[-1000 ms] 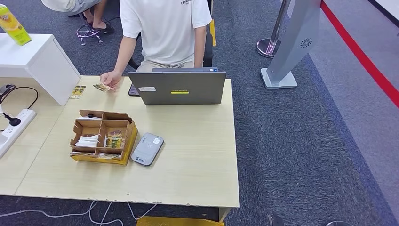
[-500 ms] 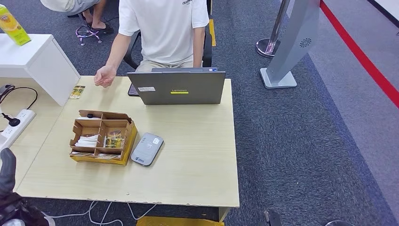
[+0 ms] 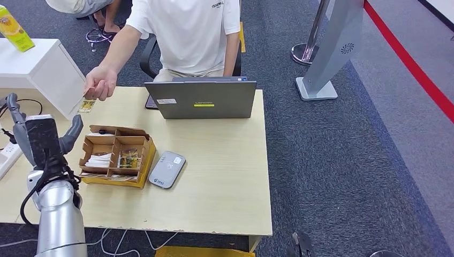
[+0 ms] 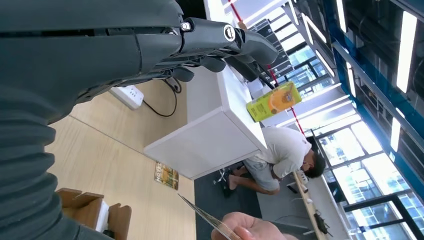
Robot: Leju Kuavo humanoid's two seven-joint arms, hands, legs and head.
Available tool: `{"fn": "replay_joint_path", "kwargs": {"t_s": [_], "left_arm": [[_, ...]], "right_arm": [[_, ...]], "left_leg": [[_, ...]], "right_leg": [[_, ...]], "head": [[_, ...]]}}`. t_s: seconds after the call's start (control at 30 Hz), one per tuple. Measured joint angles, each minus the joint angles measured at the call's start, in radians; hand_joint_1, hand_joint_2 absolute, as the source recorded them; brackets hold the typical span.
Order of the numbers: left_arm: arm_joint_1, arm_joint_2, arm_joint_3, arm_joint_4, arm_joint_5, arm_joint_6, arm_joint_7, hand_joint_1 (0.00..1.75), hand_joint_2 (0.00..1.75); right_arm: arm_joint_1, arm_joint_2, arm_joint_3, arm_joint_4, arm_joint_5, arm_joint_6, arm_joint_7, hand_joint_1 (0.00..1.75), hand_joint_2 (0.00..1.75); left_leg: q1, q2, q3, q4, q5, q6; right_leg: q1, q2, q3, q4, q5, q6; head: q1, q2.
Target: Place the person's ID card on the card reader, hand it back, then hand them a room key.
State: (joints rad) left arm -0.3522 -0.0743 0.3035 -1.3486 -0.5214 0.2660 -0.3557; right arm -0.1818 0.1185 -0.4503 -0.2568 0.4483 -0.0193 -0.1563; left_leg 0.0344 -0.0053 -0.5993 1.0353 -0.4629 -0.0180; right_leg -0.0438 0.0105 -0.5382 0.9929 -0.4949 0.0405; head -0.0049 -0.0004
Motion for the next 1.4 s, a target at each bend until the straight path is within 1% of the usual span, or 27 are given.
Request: {"fn": "replay_joint_path", "kwargs": {"t_s": [0.03,0.17,0.3,0.67,1.0,1.23,1.4], "left_arm": [[-0.028,0.01,-0.022,0.032,-0.04,0.011,0.018,0.0,1.75],[-0.091,0.032,-0.072,0.106,-0.136,0.039,0.061,0.0,1.75],[-0.154,0.05,-0.113,0.18,-0.228,0.068,0.103,1.75,1.75],[-0.337,0.106,-0.246,0.408,-0.493,0.151,0.22,1.75,1.75],[-0.5,0.148,-0.36,0.605,-0.73,0.223,0.318,1.75,1.75],[-0.605,0.164,-0.438,0.746,-0.892,0.268,0.386,1.75,1.75],[-0.652,0.168,-0.472,0.817,-0.989,0.308,0.424,1.75,1.75]], "right_arm": [[-0.004,0.001,0.001,0.0,0.003,0.0,0.005,0.0,0.0],[-0.012,0.005,0.002,0.002,0.01,0.001,0.017,0.0,0.0],[-0.02,0.007,0.004,0.002,0.018,0.002,0.03,0.0,0.0],[-0.042,0.012,0.025,0.003,0.042,0.006,0.067,0.0,0.0],[-0.061,0.013,0.041,0.003,0.066,0.02,0.1,0.0,0.0],[-0.074,0.013,0.057,0.005,0.088,0.036,0.125,0.0,0.0],[-0.08,0.013,0.069,0.007,0.1,0.039,0.142,0.0,0.0]], "left_leg": [[0.0,0.0,0.0,0.0,0.0,0.0],[0.0,0.0,0.0,0.0,0.0,0.0],[0.0,0.0,0.0,0.0,0.0,0.0],[0.0,0.0,0.0,0.0,0.001,0.001],[0.0,0.0,-0.001,0.0,0.002,0.001],[0.0,0.0,-0.001,0.001,0.002,0.001],[0.0,0.0,-0.001,0.001,0.002,0.001]], "right_leg": [[0.0,0.0,0.0,0.0,0.0,0.0],[0.0,0.0,0.0,0.0,0.0,0.0],[0.0,0.0,0.0,0.0,0.0,0.0],[0.0,0.001,0.0,0.001,0.001,0.001],[0.0,0.001,0.0,0.001,0.001,0.001],[0.0,0.001,0.0,0.001,0.002,0.0],[0.0,0.001,0.0,0.001,0.002,0.0]], "head": [[0.0,0.0],[0.0,0.0],[0.0,0.0],[0.0,0.0],[0.0,0.0],[0.0,0.0],[0.0,0.0]]}}
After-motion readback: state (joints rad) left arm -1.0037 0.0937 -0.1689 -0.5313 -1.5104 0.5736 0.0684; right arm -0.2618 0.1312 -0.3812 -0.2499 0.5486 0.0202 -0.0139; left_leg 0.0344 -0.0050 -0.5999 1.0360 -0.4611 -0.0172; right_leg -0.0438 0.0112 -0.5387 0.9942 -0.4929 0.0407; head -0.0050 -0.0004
